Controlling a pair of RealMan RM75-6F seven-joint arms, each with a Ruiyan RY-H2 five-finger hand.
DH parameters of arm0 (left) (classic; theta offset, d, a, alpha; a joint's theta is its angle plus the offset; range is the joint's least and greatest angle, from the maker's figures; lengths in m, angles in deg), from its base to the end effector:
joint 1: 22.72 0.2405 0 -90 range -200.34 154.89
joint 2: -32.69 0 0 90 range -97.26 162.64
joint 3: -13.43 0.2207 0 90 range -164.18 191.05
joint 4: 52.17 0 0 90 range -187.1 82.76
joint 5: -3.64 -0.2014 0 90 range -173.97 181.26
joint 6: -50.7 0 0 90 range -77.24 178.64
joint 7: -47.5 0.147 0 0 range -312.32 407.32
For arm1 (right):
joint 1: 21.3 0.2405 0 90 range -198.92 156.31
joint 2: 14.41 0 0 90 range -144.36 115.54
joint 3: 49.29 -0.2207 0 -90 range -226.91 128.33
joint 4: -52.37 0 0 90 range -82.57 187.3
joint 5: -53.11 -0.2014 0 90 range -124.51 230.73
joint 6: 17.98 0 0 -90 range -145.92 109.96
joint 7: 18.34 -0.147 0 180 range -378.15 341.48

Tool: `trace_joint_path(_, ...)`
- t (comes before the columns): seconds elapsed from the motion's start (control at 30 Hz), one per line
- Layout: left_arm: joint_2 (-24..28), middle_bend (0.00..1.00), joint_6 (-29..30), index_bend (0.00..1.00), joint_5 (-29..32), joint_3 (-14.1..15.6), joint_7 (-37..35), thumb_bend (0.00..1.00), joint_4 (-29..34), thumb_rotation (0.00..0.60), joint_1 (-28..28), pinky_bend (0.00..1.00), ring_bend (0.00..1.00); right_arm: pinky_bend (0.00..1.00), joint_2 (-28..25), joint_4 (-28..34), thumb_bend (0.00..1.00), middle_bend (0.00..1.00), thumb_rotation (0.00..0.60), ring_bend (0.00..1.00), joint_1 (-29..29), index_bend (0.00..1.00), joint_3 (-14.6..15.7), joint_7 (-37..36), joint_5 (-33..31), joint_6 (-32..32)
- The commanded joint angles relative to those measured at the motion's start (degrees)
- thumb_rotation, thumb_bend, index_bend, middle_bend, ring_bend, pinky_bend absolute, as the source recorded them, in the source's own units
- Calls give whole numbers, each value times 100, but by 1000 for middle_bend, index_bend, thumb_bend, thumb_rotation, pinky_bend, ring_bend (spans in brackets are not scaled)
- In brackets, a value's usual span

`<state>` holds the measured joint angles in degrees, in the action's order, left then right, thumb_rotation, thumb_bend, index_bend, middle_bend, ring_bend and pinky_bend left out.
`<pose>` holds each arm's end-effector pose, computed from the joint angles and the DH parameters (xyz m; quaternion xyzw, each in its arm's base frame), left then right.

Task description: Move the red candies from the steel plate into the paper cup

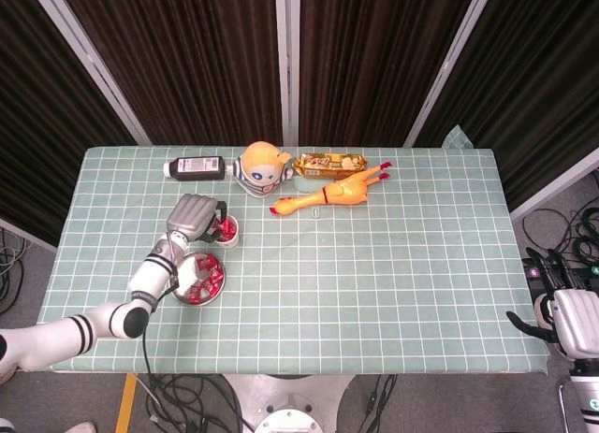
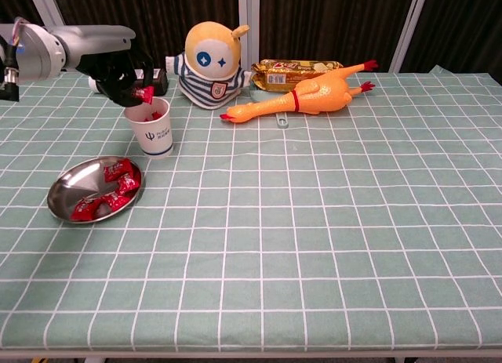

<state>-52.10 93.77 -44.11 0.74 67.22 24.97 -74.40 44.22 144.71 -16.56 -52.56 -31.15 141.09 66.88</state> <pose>-0.1280 0.3802 0.0111 -0.7325 -0.4205 -0.3105 0.4362 -0.2785 -0.1820 0.1777 0.5767 -0.4168 0.4330 0.5533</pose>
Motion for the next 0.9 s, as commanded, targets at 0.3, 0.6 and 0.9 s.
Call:
trace_joint_path(0.3, 525, 883, 473, 373, -92, 222, 10, 416, 888, 600, 219, 982, 813, 199, 8, 3, 79, 208, 600, 10, 14, 41, 2, -17, 66, 21)
trace_joint_path(0.6, 1213, 883, 1238, 409, -1553, 782, -714, 416, 1918, 600, 1076, 982, 812, 199, 9, 23, 80, 208, 600, 10, 47, 41, 17, 5, 142, 10)
trace_joint_path(0.9, 911, 884, 905, 416, -2113, 1311, -721, 416, 1747, 600, 1232, 982, 812, 201, 0, 54, 79, 205, 600, 10, 24, 41, 36, 41, 148, 40)
